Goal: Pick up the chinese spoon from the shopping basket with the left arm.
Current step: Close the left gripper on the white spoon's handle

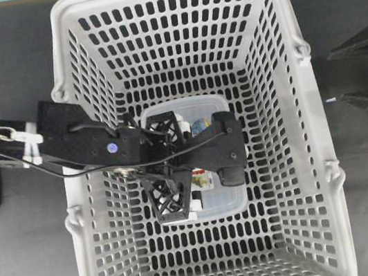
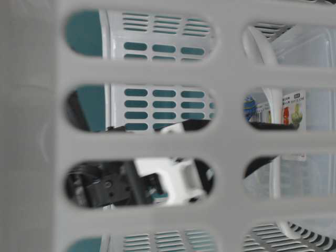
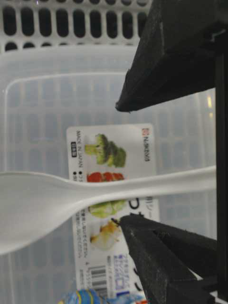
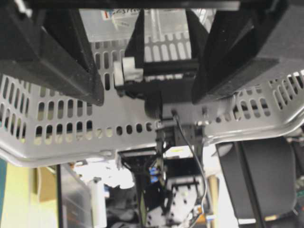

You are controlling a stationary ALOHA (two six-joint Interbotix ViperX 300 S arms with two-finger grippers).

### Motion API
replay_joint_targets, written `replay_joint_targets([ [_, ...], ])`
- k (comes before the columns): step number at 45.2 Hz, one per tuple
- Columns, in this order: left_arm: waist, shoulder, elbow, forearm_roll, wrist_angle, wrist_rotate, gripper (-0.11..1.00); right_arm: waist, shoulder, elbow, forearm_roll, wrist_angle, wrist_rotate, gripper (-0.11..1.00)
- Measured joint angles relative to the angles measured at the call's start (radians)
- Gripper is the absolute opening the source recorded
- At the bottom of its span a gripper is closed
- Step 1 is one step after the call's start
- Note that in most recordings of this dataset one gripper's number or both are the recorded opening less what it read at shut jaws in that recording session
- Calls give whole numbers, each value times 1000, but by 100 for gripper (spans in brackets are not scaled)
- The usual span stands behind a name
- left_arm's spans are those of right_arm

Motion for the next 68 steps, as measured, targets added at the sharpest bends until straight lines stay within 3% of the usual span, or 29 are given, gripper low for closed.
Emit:
replay_joint_targets([
  [10,8,21,6,0,-21,0,79,0,0,0,2,2,0,72],
  [16,8,23,12,0,-26,5,55,0,0,0,2,0,0,72],
  [21,9,21,17,-2,-35,8,25,0,0,0,0,2,0,72],
  [24,12,21,17,0,-38,15,12,2,0,0,0,2,0,72],
  [39,34,-11,-23,0,3,12,12,0,0,2,0,2,0,72],
  [60,12,-109,-367,0,382,-5,12,-3,-14,3,2,2,0,72],
  [68,11,-101,-433,0,454,-5,12,-3,-15,3,0,0,0,72],
])
